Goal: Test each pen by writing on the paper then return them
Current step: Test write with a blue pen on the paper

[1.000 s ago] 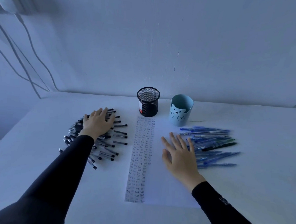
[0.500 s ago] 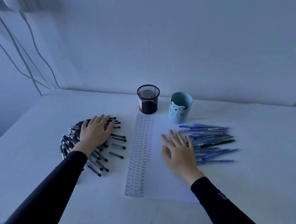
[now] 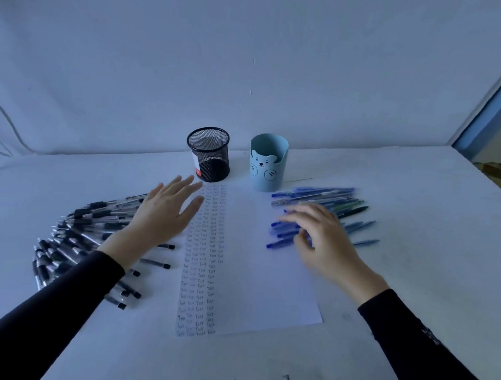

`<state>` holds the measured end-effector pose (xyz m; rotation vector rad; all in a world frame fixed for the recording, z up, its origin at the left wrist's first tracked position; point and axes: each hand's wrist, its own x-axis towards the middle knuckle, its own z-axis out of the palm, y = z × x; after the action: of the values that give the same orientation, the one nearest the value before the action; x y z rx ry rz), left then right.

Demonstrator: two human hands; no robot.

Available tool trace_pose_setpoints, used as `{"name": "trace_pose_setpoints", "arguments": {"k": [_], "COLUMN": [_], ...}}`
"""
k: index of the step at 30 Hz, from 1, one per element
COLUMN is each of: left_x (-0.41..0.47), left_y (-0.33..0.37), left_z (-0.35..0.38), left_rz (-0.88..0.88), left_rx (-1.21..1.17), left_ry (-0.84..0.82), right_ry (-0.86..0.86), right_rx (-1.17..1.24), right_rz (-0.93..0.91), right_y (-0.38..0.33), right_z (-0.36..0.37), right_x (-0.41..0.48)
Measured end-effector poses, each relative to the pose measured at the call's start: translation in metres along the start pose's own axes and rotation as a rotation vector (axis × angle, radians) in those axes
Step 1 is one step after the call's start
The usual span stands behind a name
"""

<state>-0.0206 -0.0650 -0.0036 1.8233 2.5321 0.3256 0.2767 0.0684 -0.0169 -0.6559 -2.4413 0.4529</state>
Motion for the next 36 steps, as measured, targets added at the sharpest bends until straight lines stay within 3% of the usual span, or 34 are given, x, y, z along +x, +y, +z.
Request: {"name": "trace_pose_setpoints", "arguments": {"k": [7,14,22,25,29,33,36], "left_x": [-0.005,-0.025,-0.029,-0.029,-0.029,-0.025,-0.019], "left_y": [0.008,0.007,0.013,0.008,0.001,-0.001,-0.006], "left_z": [0.008,0.013,0.009,0.009,0.003,0.002,0.000], "left_rz": [0.131,0.199,0.139,0.157,0.214,0.214,0.250], "left_rx": [0.158,0.216,0.214,0.181,0.128,0.169,0.237], "left_ry": [-0.058,-0.006,-0.109,-0.122,-0.167,-0.144,-0.171], "right_ry": [-0.161,-0.096,-0.047,0.030,0.057,0.002,-0.041], "right_rx": [-0.166,-0.373,-0.520,-0.428,-0.106,0.326,0.325], "right_rz": [0.007,0.005,0.096,0.058,0.038,0.210,0.263], "right_y": [0.015,0.009,-0.007,-0.027,-0.067,-0.104,-0.115], "right_z": [-0.031,-0.026,-0.016,-0.011,0.004,0.025,0.035], "right_x": [-0.028,-0.043,-0.052,-0.051,-0.036,-0.006,0.013]}}
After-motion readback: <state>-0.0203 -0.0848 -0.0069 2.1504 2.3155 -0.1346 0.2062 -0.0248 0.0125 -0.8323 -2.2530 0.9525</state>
